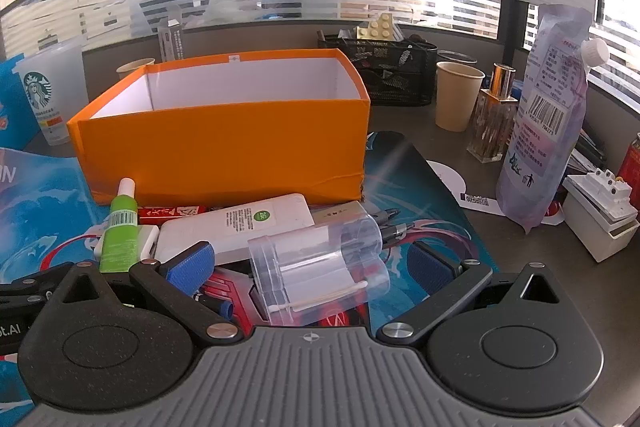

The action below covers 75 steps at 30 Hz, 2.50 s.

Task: Organize rigid objects
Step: 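Approach the green tube with the left gripper while the right approaches the clear cylinder, then grasp the green tube with the left gripper while the right grasps the clear cylinder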

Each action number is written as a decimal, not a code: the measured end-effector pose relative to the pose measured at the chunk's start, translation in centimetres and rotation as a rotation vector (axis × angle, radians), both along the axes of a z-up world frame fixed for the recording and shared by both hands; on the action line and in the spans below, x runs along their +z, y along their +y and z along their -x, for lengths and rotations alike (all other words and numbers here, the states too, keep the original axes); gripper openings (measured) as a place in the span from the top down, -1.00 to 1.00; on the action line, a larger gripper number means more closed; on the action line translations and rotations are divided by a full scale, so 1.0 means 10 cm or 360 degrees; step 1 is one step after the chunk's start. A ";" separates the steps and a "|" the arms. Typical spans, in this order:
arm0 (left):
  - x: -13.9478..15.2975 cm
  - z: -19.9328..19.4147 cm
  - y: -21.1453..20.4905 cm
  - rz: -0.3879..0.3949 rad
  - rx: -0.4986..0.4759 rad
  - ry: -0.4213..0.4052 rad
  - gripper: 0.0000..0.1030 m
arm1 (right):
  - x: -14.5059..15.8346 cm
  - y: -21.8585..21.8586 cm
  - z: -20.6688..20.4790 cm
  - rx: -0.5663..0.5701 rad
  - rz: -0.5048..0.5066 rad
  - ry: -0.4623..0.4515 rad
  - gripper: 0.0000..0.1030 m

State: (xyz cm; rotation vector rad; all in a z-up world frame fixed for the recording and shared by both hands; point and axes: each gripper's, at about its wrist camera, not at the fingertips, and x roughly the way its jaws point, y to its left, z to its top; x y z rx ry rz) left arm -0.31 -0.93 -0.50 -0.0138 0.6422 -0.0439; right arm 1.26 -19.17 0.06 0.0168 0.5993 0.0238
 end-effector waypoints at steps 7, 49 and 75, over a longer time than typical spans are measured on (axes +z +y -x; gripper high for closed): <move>-0.03 -0.07 -0.04 -0.0010 -0.0006 0.0023 -1.00 | -0.05 -0.05 -0.06 -0.0001 -0.0021 0.0026 -1.00; -0.30 -0.31 -0.18 0.0339 -0.0347 0.0155 0.65 | -0.37 -0.32 -0.28 0.0412 -0.0074 0.0047 -0.55; 0.42 -0.20 0.09 0.0220 -0.0302 -0.0243 0.83 | 0.12 -0.17 -0.14 0.0432 -0.0095 -0.0201 -0.54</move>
